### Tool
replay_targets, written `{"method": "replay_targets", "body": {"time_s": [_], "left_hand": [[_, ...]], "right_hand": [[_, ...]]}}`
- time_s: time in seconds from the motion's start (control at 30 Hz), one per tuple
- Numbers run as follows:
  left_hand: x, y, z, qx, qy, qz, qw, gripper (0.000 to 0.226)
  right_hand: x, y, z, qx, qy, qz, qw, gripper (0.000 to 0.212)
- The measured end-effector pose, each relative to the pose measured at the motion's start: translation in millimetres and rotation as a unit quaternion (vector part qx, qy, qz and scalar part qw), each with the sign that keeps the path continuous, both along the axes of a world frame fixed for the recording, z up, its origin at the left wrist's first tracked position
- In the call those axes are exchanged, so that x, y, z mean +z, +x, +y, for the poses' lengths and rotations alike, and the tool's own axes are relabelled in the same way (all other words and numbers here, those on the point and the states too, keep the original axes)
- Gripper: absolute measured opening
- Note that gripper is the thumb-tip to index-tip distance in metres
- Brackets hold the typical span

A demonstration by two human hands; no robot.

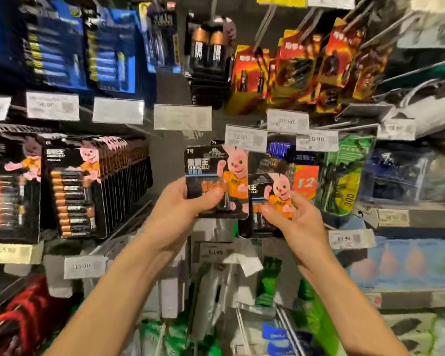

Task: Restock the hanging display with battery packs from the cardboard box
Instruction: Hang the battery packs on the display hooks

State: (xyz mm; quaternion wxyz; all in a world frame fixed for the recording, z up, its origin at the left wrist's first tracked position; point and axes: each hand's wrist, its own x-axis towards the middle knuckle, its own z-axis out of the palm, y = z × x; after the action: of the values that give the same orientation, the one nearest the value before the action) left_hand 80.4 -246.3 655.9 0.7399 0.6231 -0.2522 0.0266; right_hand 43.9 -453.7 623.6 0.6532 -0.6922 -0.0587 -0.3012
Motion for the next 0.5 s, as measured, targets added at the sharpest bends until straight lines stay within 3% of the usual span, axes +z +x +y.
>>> {"method": "replay_targets", "body": {"time_s": [0.17, 0.3, 0.5], "left_hand": [[43, 8, -17, -0.029, -0.007, 0.004, 1.000, 0.028], [68, 6, -25, -0.082, -0.069, 0.042, 0.993, 0.034], [90, 5, -20, -0.083, -0.129, 0.054, 0.987, 0.037]], "right_hand": [[16, 22, -15, 0.001, -0.027, -0.018, 0.999, 0.032], [19, 29, -26, 0.016, -0.036, -0.025, 0.999, 0.026], [34, 39, -25, 0.043, -0.071, -0.049, 0.995, 0.023]]}}
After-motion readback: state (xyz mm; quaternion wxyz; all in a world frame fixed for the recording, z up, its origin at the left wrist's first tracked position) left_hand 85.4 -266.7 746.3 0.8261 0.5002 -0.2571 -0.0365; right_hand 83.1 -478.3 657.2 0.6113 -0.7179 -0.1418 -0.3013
